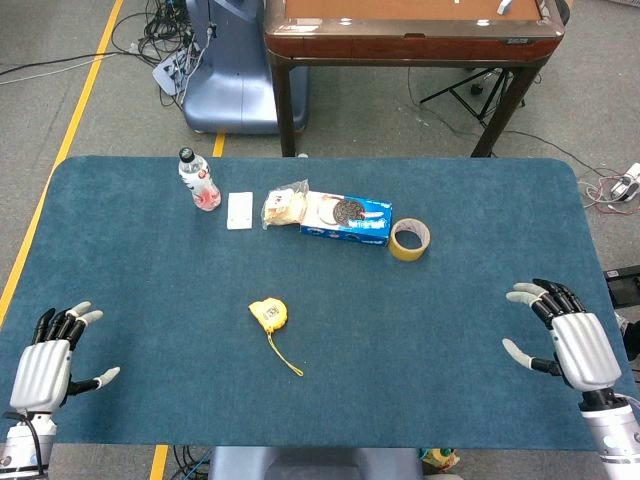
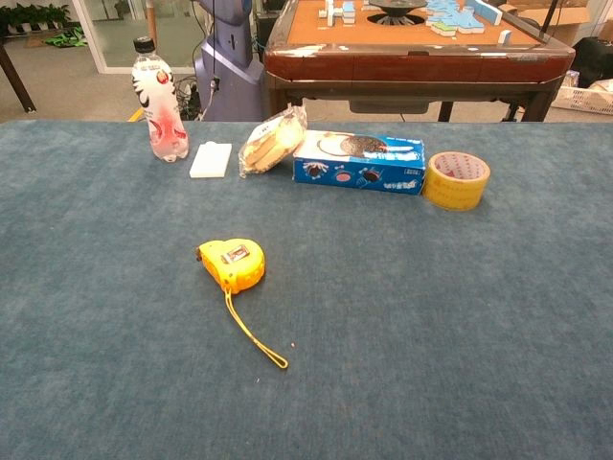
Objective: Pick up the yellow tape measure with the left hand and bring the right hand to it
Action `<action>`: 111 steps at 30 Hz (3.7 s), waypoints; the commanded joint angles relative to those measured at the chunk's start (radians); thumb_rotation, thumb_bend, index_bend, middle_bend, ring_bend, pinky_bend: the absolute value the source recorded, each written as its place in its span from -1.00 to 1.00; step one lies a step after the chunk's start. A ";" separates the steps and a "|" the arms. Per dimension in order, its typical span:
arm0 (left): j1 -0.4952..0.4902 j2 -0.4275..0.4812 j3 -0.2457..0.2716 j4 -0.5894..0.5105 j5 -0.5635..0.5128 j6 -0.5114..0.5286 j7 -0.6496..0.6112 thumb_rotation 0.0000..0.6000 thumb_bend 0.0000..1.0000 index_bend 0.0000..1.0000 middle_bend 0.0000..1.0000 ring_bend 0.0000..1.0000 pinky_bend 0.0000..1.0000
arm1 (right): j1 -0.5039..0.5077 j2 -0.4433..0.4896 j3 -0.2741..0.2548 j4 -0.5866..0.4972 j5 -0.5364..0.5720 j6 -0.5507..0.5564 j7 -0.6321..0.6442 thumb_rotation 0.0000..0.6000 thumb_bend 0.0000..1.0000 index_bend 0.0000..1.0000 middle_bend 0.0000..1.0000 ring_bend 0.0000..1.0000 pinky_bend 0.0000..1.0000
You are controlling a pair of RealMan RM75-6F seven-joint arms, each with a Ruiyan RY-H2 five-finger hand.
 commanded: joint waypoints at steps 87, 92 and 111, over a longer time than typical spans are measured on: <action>-0.658 -0.236 -0.158 0.183 -0.190 -0.777 -0.255 1.00 -0.89 -0.62 -0.58 -0.90 -1.00 | -0.038 0.031 0.006 -0.017 0.021 0.046 -0.029 1.00 -0.37 -0.41 -0.52 -0.70 -0.72; -0.711 -0.324 -0.154 0.280 -0.225 -0.796 -0.169 1.00 -0.89 -0.67 -0.61 -0.90 -1.00 | -0.046 0.035 0.005 -0.010 0.025 0.054 -0.018 1.00 -0.37 -0.41 -0.52 -0.70 -0.72; -0.794 -0.483 -0.149 0.474 -0.324 -0.835 -0.072 1.00 -0.89 -0.74 -0.66 -0.94 -1.00 | -0.062 0.049 0.005 -0.005 0.033 0.066 -0.002 1.00 -0.37 -0.41 -0.52 -0.70 -0.72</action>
